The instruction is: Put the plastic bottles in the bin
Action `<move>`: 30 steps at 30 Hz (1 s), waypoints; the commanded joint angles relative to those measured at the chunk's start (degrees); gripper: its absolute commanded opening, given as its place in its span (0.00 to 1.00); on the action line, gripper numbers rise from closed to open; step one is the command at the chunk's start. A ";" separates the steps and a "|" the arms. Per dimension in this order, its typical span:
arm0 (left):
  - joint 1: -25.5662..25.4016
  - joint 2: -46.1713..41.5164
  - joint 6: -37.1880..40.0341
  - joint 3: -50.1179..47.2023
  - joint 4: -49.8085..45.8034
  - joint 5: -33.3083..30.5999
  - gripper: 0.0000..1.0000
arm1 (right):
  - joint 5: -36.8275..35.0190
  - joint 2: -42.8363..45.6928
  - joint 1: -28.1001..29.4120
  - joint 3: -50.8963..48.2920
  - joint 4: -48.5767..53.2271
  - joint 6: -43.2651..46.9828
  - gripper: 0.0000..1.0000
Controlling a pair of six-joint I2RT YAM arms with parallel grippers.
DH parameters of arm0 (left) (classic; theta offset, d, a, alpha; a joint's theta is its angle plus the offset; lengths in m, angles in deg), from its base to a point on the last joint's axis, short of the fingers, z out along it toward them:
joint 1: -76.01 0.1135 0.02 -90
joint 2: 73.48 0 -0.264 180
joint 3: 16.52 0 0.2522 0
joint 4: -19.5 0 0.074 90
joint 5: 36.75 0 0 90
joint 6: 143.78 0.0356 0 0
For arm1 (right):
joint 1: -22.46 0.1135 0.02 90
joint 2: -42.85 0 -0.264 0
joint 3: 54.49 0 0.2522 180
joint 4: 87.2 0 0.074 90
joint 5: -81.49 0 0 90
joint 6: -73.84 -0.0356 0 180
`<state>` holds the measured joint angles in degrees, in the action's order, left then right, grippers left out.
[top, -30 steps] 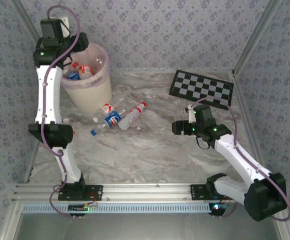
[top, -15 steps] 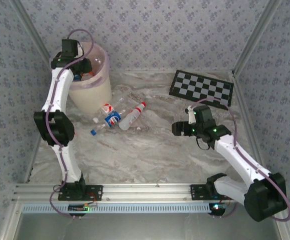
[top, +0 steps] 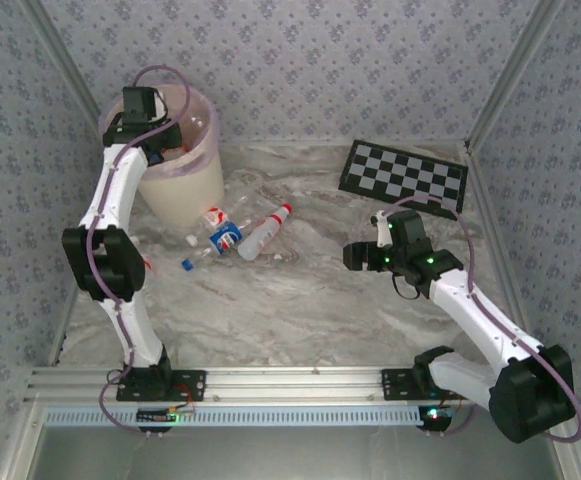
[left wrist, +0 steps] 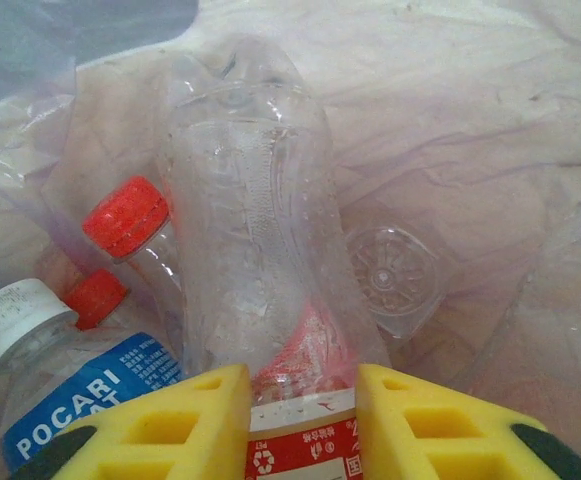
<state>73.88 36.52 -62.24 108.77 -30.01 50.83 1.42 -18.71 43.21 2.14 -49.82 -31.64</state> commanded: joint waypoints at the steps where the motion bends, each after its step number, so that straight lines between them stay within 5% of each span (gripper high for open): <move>1: -0.05 -2.64 2.39 -0.12 -6.18 1.82 0.44 | 0.20 0.03 0.34 0.76 0.59 -0.75 0.92; 13: -5.86 -12.88 10.87 14.94 -10.13 0.88 0.78 | 0.81 -3.94 1.00 3.56 -1.31 -2.08 0.92; 17: -12.29 -17.42 13.01 13.57 -10.83 -1.81 0.90 | 0.12 -3.91 1.09 3.23 -1.37 -2.11 0.92; 23: -26.48 -18.73 14.11 11.26 -15.55 -8.73 0.95 | -0.25 -3.07 0.91 1.37 -2.16 -3.97 0.92; 30: -35.31 -13.07 8.68 0.60 -15.85 -6.28 0.97 | -1.41 -1.23 0.01 -0.06 -1.75 -5.68 0.92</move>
<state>39.76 19.67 -50.97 113.01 -43.12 44.45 1.14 -21.71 43.73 2.82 -51.39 -35.56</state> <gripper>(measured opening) 0.967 0.917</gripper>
